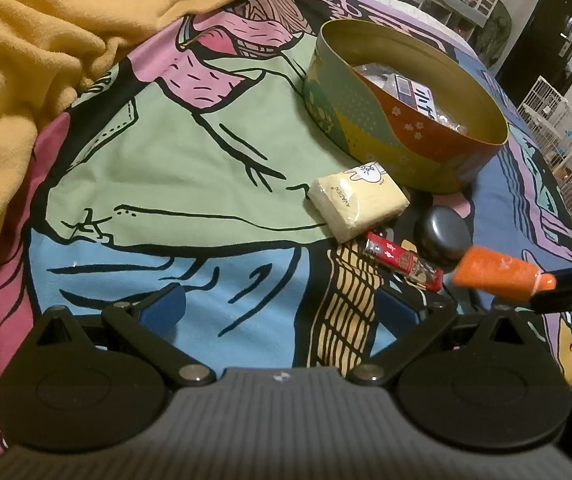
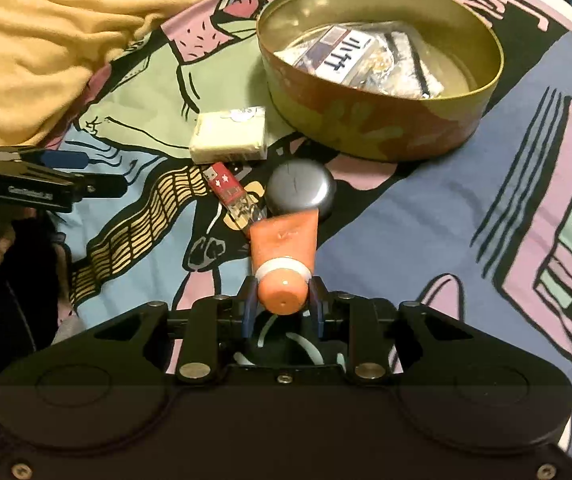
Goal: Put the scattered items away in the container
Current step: 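Carry the VC tube with the right gripper over the gold tin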
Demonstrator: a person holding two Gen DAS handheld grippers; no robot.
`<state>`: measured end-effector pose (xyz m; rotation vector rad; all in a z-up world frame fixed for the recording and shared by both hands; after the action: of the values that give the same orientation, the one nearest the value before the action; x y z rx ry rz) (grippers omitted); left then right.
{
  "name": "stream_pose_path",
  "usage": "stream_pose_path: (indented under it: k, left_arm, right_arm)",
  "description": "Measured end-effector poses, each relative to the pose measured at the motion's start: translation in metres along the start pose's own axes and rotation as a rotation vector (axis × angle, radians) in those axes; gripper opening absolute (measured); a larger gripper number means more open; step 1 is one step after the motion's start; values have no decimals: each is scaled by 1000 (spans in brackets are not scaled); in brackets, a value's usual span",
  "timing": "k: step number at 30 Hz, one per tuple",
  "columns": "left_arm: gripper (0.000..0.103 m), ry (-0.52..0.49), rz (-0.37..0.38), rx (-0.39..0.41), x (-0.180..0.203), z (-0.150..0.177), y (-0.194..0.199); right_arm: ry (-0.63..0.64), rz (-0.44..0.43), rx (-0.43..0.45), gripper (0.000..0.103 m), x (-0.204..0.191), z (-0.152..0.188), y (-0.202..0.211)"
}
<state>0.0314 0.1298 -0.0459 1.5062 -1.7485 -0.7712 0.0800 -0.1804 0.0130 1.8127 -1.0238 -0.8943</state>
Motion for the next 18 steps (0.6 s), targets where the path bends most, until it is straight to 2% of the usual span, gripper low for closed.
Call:
stream_pose_path:
  k: [18]
  left_arm:
    - [103, -6, 0, 0, 1, 0, 0]
  right_arm:
    - [5, 10, 64, 25, 4, -15, 59]
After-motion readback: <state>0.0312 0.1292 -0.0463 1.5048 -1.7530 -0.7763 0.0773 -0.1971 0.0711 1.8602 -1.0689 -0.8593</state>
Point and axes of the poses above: each gripper's, at about its wrist camera, not at the fingertips, and y roughly against the way its jaws point, x to its right, z to its underside, the point moved 1 cm from there along -y, roughly the way its jaws point, and after that the axes turned 10 degrees about -y, right-handed, at the moved point
